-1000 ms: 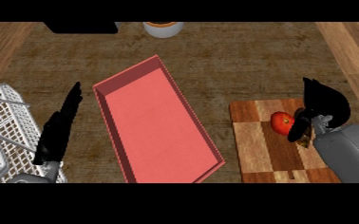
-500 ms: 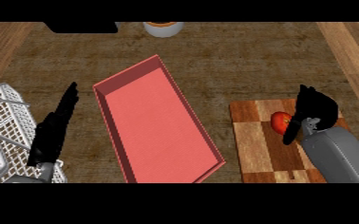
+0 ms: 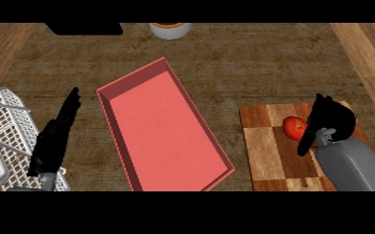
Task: Pick the sweet potato from the cutting board and place it in the cardboard box
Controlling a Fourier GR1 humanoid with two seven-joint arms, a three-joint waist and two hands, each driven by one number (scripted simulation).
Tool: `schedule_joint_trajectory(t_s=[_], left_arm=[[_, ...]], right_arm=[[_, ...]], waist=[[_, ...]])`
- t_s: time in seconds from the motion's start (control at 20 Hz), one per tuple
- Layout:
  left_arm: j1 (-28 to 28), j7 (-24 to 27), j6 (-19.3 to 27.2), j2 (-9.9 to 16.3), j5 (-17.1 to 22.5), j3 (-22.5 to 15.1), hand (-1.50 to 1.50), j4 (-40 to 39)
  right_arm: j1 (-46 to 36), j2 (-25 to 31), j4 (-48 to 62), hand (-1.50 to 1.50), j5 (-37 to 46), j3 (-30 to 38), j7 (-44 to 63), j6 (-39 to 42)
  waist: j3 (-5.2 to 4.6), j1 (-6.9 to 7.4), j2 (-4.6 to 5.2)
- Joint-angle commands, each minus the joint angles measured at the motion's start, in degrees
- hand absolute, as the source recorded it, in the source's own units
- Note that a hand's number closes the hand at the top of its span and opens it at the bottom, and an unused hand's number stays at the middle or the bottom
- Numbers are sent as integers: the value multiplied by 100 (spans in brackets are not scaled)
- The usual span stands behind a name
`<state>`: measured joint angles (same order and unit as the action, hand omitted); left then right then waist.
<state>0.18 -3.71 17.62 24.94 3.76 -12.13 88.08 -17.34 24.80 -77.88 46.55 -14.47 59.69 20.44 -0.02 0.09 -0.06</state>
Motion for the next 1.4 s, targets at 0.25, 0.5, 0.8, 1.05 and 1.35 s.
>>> schedule_joint_trajectory(t_s=[0.25, 0.5, 0.8, 1.05, 1.35], left_arm=[[-30, -7, -225, -265, -248, 196, 0, -103], [26, -218, -438, -293, -373, 392, 0, 77], [-118, 38, -580, -581, -669, 531, 0, -268], [-106, -127, -798, -588, -601, 872, 0, -178], [-200, -275, -754, -863, -909, 802, 0, -170]], right_arm=[[-20, -665, -181, -150, 575, 78, 821, 327], [404, -419, -46, -150, 823, 462, 146, 80], [383, -643, 442, -150, 1114, 691, -259, -176], [389, -650, 387, -150, 1185, 832, -343, 243], [-23, -702, 1607, 150, 1248, 1267, -908, -286]], waist=[[0, 4, 2], [2, -8, 0], [2, -2, 5], [2, -4, 2], [3, 12, 13]])
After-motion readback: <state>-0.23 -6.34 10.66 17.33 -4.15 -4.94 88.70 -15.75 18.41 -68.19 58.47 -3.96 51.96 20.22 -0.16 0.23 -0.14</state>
